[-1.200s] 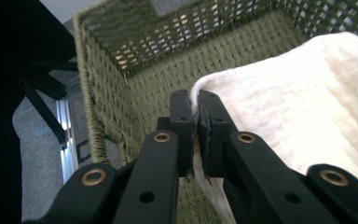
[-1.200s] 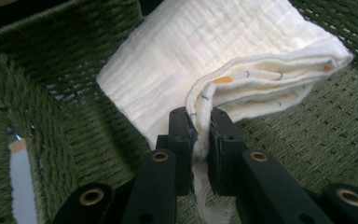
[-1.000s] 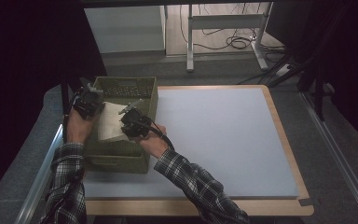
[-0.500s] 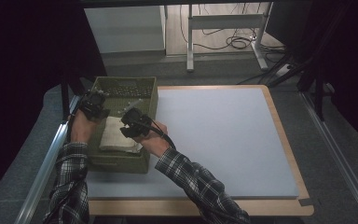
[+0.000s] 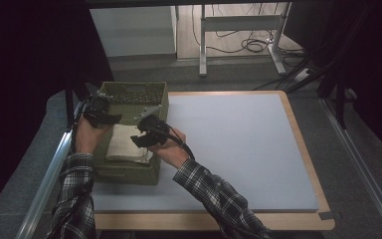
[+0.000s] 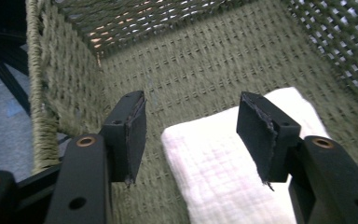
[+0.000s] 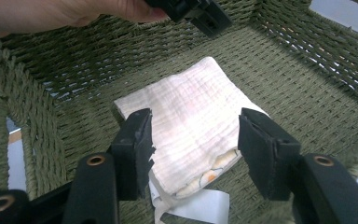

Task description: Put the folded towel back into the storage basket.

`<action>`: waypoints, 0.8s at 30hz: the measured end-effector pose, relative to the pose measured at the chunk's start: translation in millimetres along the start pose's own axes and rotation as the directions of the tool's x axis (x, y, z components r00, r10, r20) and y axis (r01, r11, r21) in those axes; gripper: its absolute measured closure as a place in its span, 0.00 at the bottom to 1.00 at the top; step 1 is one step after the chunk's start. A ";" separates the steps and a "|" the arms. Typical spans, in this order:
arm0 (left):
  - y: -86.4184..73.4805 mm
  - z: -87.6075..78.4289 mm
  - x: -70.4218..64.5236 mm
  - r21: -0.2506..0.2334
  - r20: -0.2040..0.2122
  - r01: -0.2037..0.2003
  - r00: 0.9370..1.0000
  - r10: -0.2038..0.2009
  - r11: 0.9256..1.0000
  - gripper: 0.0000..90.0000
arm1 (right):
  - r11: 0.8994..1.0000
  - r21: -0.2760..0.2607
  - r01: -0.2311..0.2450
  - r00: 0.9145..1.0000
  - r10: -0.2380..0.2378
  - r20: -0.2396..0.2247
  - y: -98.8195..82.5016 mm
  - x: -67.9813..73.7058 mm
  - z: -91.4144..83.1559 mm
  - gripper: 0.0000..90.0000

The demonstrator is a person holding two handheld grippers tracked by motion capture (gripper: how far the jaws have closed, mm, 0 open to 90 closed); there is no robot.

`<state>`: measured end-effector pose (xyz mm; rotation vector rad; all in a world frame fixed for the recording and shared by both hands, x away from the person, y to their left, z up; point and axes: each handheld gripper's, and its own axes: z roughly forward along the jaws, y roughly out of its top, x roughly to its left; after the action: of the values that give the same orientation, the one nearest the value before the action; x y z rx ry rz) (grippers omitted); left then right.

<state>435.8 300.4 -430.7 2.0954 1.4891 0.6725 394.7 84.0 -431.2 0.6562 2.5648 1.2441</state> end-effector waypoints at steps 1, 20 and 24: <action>-0.3 -0.6 -0.3 -0.006 0.006 0.008 1.000 -0.008 1.000 0.45 | 1.000 -0.005 0.001 1.000 -0.001 -0.002 -0.6 -0.5 -1.1 0.48; -9.7 -8.6 -9.5 -0.075 0.122 0.079 0.990 -0.069 0.994 0.27 | 1.000 -0.026 -0.009 1.000 0.009 -0.010 -13.1 -16.3 -23.1 0.36; -11.5 -7.7 -12.0 -0.072 0.128 0.077 0.989 -0.068 0.994 0.24 | 1.000 -0.025 -0.012 1.000 0.012 -0.011 -15.7 -19.6 -26.7 0.35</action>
<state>419.2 293.1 -433.5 1.9775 1.4398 0.5521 397.2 47.7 -427.0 0.6627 2.5536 1.2849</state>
